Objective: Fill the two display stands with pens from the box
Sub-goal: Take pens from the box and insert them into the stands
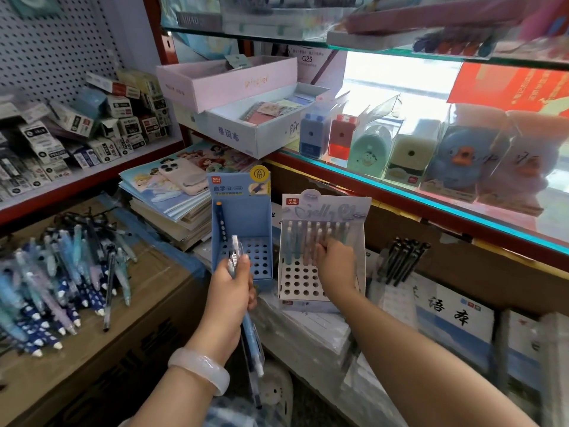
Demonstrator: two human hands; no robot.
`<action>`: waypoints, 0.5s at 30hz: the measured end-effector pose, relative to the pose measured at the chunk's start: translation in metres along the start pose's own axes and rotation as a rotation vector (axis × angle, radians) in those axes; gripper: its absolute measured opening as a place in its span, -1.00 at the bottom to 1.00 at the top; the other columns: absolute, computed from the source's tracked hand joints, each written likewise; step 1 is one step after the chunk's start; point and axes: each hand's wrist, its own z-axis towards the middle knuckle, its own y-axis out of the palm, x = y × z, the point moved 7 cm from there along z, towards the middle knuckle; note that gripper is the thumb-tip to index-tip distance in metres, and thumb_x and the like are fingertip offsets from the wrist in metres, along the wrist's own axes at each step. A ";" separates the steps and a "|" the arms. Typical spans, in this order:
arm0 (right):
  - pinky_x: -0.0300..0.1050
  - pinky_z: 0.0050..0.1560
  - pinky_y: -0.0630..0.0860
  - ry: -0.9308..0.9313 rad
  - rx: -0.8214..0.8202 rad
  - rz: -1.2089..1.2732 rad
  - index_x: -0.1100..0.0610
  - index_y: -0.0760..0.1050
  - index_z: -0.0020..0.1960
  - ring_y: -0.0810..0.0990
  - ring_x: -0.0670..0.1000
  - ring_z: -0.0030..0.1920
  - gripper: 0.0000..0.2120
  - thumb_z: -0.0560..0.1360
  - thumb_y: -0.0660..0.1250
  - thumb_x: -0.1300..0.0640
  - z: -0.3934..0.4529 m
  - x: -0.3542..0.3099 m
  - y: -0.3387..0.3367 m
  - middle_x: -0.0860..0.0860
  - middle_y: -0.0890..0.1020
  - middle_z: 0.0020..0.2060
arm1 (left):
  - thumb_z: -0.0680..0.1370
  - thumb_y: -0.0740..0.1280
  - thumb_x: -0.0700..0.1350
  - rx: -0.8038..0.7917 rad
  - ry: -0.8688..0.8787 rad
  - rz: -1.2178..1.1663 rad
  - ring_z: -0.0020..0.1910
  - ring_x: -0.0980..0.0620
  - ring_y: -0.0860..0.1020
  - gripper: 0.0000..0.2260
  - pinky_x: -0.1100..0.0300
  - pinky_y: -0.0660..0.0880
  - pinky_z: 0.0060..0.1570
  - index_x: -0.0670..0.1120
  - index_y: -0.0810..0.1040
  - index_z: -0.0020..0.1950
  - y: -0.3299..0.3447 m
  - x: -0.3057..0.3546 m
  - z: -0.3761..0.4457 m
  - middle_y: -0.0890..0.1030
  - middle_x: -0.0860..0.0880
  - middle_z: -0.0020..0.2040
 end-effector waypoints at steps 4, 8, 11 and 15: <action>-0.07 -0.31 0.53 0.072 -0.120 -0.141 0.29 0.56 -0.05 0.55 0.10 -0.28 -0.82 0.57 0.18 0.29 0.003 0.014 0.014 0.17 0.63 -0.17 | 0.61 0.16 -0.07 0.001 -0.020 -0.006 -0.47 0.09 0.33 -0.86 0.24 0.31 -0.47 -0.08 0.39 -0.11 0.001 -0.001 -0.002 0.35 -0.02 -0.38; -0.15 -0.31 0.55 0.009 -0.274 -0.120 0.25 0.56 -0.17 0.62 0.06 -0.28 -0.76 0.59 0.21 0.19 -0.015 0.015 0.023 0.13 0.64 -0.26 | 0.61 0.17 -0.15 -0.007 -0.058 -0.032 -0.46 0.08 0.35 -0.89 0.26 0.32 -0.48 -0.09 0.41 -0.11 0.000 -0.003 -0.001 0.39 -0.04 -0.36; -0.37 -0.43 0.45 -0.162 -0.354 0.206 0.19 0.58 -0.11 0.55 -0.15 -0.38 -0.76 0.59 0.22 0.09 -0.031 -0.033 0.007 -0.02 0.59 -0.34 | 0.60 0.18 -0.18 -0.047 -0.079 -0.011 -0.45 0.09 0.39 -0.89 0.27 0.35 -0.46 -0.10 0.45 -0.10 0.004 -0.006 -0.001 0.44 -0.03 -0.36; -0.34 -0.14 0.54 -0.144 -0.672 0.578 0.17 0.58 0.07 0.59 -0.14 -0.19 -0.77 0.58 0.23 0.07 -0.043 -0.084 0.003 -0.01 0.63 -0.17 | 0.61 0.18 -0.17 -0.148 -0.069 0.042 -0.44 0.11 0.43 -0.87 0.30 0.39 -0.44 -0.11 0.49 -0.06 0.014 -0.004 -0.007 0.50 -0.02 -0.35</action>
